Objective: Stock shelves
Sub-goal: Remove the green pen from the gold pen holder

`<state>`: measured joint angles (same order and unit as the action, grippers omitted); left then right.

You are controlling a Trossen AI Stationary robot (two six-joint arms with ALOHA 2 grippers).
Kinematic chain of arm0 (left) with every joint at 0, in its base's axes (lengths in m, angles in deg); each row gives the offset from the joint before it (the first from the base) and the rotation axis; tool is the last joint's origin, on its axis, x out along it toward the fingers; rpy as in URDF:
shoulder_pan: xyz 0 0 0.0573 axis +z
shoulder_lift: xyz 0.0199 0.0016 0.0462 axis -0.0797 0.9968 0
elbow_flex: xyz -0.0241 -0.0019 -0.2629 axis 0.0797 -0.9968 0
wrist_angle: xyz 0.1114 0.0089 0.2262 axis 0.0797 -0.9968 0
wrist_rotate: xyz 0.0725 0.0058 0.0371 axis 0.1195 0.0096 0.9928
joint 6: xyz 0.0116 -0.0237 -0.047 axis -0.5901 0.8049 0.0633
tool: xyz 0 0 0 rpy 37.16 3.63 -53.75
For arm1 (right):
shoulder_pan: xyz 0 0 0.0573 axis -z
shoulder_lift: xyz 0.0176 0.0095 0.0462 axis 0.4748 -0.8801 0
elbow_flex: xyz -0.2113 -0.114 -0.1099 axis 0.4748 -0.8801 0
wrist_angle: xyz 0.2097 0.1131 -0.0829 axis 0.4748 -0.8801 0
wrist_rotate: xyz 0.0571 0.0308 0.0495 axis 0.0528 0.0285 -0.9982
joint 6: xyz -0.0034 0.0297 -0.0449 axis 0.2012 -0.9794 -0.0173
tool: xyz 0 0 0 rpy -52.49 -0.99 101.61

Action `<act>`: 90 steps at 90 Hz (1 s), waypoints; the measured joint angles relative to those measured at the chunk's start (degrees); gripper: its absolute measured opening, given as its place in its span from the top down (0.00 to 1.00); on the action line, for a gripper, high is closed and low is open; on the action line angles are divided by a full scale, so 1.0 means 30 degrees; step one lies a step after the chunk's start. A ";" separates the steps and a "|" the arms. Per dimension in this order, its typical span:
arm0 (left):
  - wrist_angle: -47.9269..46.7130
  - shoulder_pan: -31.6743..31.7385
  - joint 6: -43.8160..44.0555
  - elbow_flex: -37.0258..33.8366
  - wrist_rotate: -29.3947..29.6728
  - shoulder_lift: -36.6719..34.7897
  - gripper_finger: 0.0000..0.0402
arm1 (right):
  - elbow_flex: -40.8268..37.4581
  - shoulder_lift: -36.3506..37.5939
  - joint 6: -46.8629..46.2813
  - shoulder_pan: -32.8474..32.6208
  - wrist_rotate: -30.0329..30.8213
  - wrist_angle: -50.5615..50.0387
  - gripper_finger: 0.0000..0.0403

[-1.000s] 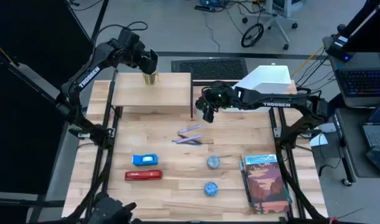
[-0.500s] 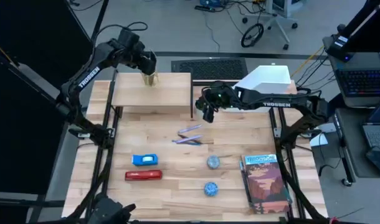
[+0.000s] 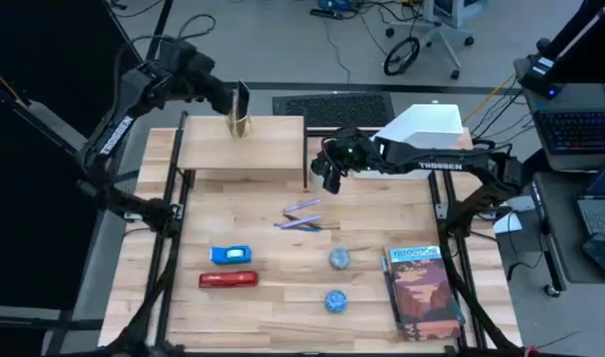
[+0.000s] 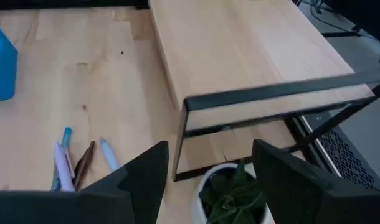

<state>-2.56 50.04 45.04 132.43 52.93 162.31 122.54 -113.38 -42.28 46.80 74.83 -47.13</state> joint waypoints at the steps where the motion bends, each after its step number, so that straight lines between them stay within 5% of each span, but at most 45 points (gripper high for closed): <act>1: -0.0004 0.0000 -0.0027 0.0059 -0.0100 -0.0082 0.94 | 0.0000 0.0000 0.0000 -0.0005 -0.0005 0.0053 0.47; 45: 0.0714 -0.0940 -0.1997 0.1434 -0.8239 -0.2777 0.94 | 0.0738 -0.0015 -0.2553 -0.0876 -0.0280 0.6088 0.43; 69: 0.0806 -0.3072 -0.2945 0.1079 -0.8554 -0.2728 0.94 | 0.3921 -0.0962 -0.2579 -0.2417 -0.0501 0.7422 0.42; 90: 0.1030 -0.5850 -0.3053 0.0517 -0.8703 -0.2464 0.94 | 0.8386 -0.3811 -0.2659 -0.3000 -0.0501 0.5171 0.43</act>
<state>0.53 32.49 35.88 133.98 26.82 154.92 147.70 -124.81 -50.26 37.80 73.33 -31.61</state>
